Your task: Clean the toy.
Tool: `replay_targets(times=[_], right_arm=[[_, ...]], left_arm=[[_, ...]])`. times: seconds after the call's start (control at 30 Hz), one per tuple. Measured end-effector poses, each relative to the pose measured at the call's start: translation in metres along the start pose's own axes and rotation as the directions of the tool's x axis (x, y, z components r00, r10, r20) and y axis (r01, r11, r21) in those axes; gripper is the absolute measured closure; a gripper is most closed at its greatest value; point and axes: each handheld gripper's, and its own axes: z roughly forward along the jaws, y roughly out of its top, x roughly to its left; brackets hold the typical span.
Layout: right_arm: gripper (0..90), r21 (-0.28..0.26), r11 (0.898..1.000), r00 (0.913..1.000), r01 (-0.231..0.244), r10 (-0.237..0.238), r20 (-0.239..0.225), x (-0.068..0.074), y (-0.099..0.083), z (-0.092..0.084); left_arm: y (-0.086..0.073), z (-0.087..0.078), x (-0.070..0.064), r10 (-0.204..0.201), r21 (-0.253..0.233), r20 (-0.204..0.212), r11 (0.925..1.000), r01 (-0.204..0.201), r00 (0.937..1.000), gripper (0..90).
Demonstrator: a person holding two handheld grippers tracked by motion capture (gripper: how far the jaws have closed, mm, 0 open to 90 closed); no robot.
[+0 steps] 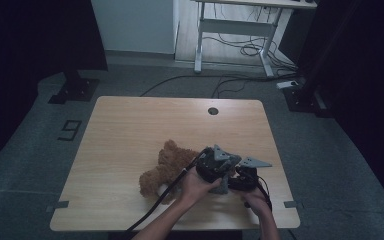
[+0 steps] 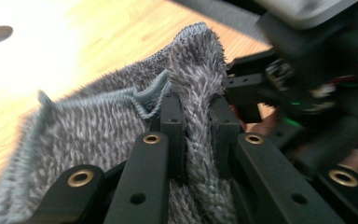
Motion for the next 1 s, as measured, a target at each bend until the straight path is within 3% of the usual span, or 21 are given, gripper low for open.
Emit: replay_targets(times=[0.1,0.2,0.33,0.4,0.53,0.57,0.73,0.83,1.0], right_arm=[[40.2,0.002,1.0,0.9999,-0.014,0.014,-0.006,-0.004,0.0,0.0],[43.4,0.002,1.0,0.9998,-0.02,0.02,-0.01,-0.005,0.001,0.001],[44.7,0.002,1.0,0.9997,-0.021,0.021,-0.014,-0.006,0.001,0.0],[44.7,0.004,1.0,0.9997,-0.018,0.018,-0.019,-0.006,0.001,0.0],[44.6,-0.003,1.0,0.9993,-0.031,0.031,-0.021,-0.007,0.0,0.0],[44.6,-0.007,0.999,0.9991,-0.038,0.038,-0.021,-0.008,0.0,0.0],[44.6,-0.009,0.999,0.9991,-0.035,0.035,-0.022,-0.008,0.0,0.0],[44.5,-0.002,1.0,0.9993,-0.027,0.027,-0.026,-0.008,0.0,0.0],[42.8,0.0,1.0,0.9989,-0.021,0.021,-0.043,-0.008,-0.001,-0.002]], left_arm=[[-0.005,-0.002,0.008,-0.016,-0.016,-0.004,0.9998,0.016,0.9999,79.3],[-0.012,-0.014,0.016,0.003,-0.02,-0.073,0.9998,-0.005,0.9973,79.4],[-0.027,-0.033,0.033,0.016,-0.02,-0.166,0.9996,-0.019,0.9861,79.5],[-0.035,-0.044,0.037,0.021,-0.038,-0.185,0.9989,-0.029,0.9826,79.5],[-0.047,-0.071,0.05,0.019,-0.054,-0.258,0.998,-0.034,0.966,79.5],[-0.051,-0.077,0.055,0.011,-0.05,-0.274,0.9984,-0.025,0.9617,79.4],[-0.081,-0.096,0.079,-0.079,-0.076,-0.276,0.9953,0.06,0.9581,79.2],[-0.095,-0.106,0.09,-0.135,-0.096,-0.261,0.9889,0.113,0.9557,79.1],[-0.109,-0.117,0.117,-0.232,-0.104,-0.267,0.972,0.211,0.9355,78.8]])
